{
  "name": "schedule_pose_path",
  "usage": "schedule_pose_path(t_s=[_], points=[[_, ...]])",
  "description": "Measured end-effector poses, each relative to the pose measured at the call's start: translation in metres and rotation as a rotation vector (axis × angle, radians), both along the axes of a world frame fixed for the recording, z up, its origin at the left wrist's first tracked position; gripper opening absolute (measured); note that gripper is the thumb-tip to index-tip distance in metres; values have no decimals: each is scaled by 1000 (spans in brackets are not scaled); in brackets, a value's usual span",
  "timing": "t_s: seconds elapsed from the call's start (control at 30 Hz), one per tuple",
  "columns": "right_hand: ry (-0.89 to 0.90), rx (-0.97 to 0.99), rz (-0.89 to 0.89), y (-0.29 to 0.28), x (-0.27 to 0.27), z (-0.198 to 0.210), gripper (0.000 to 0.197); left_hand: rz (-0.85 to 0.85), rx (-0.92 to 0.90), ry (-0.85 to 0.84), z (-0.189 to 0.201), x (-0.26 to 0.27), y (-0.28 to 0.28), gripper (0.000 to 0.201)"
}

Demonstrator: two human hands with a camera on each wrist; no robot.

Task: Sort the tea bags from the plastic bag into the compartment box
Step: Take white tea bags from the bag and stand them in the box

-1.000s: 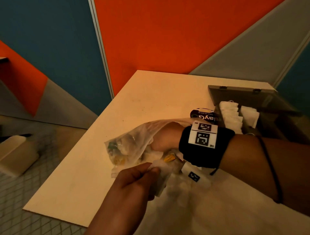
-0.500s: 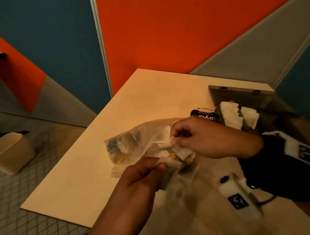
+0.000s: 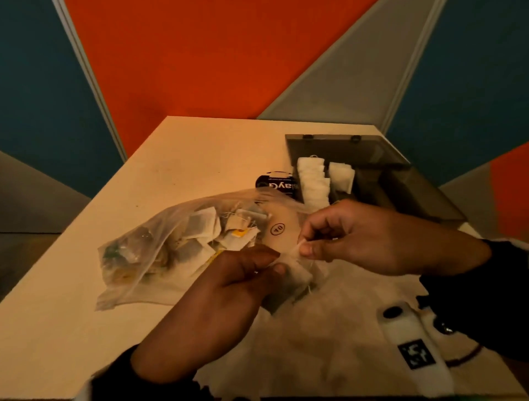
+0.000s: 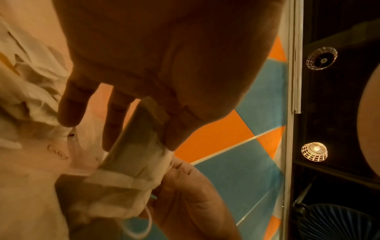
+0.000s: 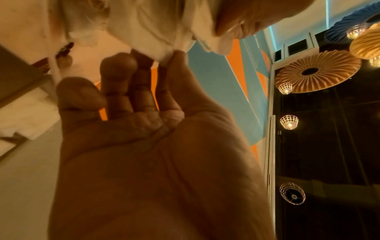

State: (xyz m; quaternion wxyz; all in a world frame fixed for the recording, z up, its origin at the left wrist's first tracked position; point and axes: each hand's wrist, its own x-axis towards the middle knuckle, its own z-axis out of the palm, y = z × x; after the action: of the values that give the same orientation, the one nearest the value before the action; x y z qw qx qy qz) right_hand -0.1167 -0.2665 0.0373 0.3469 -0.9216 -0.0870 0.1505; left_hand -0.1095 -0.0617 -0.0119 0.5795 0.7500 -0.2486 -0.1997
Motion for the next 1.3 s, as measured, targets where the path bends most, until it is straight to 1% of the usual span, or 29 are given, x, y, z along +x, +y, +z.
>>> schedule_pose_path(t_s=[0.07, 0.13, 0.23, 0.3, 0.37, 0.43, 0.5, 0.57, 0.63, 0.7, 0.73, 0.8, 0.87, 0.9, 1.03, 1.13, 1.2, 1.3], points=[[31, 3, -41, -6, -5, -3, 11, -1, -4, 39, -1, -2, -4, 29], [24, -36, -76, -12, -9, -8, 9, 13, -4, 59, 0, -4, -10, 29], [-68, -149, -160, -22, -12, -16, 7, 169, -74, 167, -5, -3, -10, 23], [-102, -157, -221, -26, -15, -21, 9, 245, -115, 230, -11, -1, -9, 14], [-105, -52, -259, -24, -20, -23, 11, 290, -168, 296, -14, 0, -8, 16], [-80, 65, -253, -18, -24, -23, 12, 332, -206, 351, -14, 0, -7, 20], [-12, 92, -206, -12, -27, -26, 15, 350, -265, 409, -12, -1, -7, 21], [39, 111, -183, -6, -27, -31, 15, 370, -318, 466, -11, -1, -5, 28], [50, 163, -219, -1, -28, -35, 11, 364, -339, 511, -12, 1, -4, 36], [50, 219, -293, 1, -29, -39, 12, 388, -341, 533, -15, 4, -4, 41], [54, 251, -347, 1, -29, -40, 12, 424, -339, 515, -17, 4, -4, 36], [73, 322, -482, -2, -29, -41, 13, 509, -310, 438, -20, 6, -5, 9], [98, 383, -600, -5, -30, -41, 16, 528, -238, 342, -22, 6, -6, 35], [108, 414, -642, -6, -30, -41, 19, 529, -205, 310, -23, 7, -8, 39], [169, 513, -746, 0, -34, -44, 23, 546, -105, 165, -21, 3, -17, 22], [155, 468, -821, 5, -37, -51, 26, 555, -48, 34, -20, 2, -20, 17], [132, 436, -875, 5, -38, -55, 27, 562, -17, 3, -22, 4, -21, 17], [114, 435, -907, 9, -37, -56, 27, 550, 38, 34, -28, 6, -24, 19]])
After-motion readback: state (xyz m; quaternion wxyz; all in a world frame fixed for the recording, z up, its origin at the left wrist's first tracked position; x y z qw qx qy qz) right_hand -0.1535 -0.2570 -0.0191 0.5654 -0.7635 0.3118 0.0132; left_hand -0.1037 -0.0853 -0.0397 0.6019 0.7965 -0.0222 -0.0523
